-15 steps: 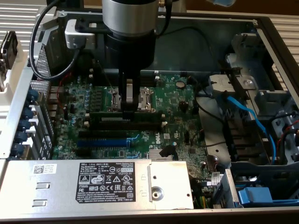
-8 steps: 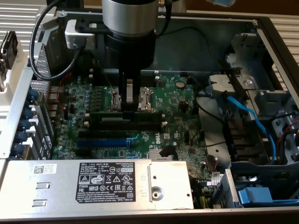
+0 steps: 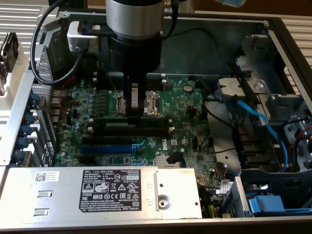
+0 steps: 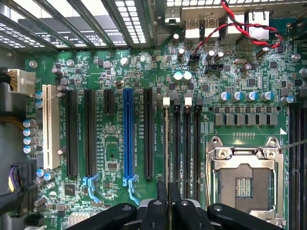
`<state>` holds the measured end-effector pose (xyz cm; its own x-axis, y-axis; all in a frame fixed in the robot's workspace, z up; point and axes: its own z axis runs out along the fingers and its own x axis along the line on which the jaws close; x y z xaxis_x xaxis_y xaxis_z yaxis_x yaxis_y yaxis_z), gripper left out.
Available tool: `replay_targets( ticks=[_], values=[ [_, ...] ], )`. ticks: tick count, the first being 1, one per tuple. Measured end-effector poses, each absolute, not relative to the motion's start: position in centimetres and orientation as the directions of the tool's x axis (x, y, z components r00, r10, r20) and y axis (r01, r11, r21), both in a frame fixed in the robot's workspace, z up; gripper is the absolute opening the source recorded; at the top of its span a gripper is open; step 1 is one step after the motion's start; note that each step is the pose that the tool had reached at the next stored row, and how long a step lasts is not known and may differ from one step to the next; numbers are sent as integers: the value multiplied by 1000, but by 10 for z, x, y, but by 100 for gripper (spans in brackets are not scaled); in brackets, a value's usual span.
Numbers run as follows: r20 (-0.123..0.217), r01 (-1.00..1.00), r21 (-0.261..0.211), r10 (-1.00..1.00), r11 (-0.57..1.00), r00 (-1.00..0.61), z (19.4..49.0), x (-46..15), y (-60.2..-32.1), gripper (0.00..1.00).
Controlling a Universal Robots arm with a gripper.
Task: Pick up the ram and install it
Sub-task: 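Insert the ram into the slot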
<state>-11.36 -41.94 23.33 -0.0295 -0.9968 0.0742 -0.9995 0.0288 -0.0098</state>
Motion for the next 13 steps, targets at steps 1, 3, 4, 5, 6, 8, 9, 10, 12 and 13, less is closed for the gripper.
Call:
replay_targets(
  ticks=[1, 3, 4, 5, 6, 8, 9, 10, 12, 13],
  values=[
    [74, -1000, -10, -997, 29, -29, 233, -114, -419, 13],
    [74, -1000, -10, -997, 29, -29, 233, -114, -420, 13],
    [74, -1000, -10, -997, 29, -29, 233, -114, -420, 13],
    [74, -1000, -10, -997, 29, -29, 233, -114, -420, 13],
    [73, -1000, -10, -997, 29, -29, 233, -114, -420, 13],
    [72, -1000, -10, -997, 29, -29, 232, -114, -420, 13],
    [72, -1000, -10, -997, 29, -29, 232, -114, -420, 13],
    [72, -1000, -10, -997, 29, -29, 231, -114, -420, 13],
    [72, -1000, -10, -997, 29, -29, 231, -114, -420, 13],
    [72, -1000, -10, -997, 29, -29, 231, -114, -420, 13]
  ],
)
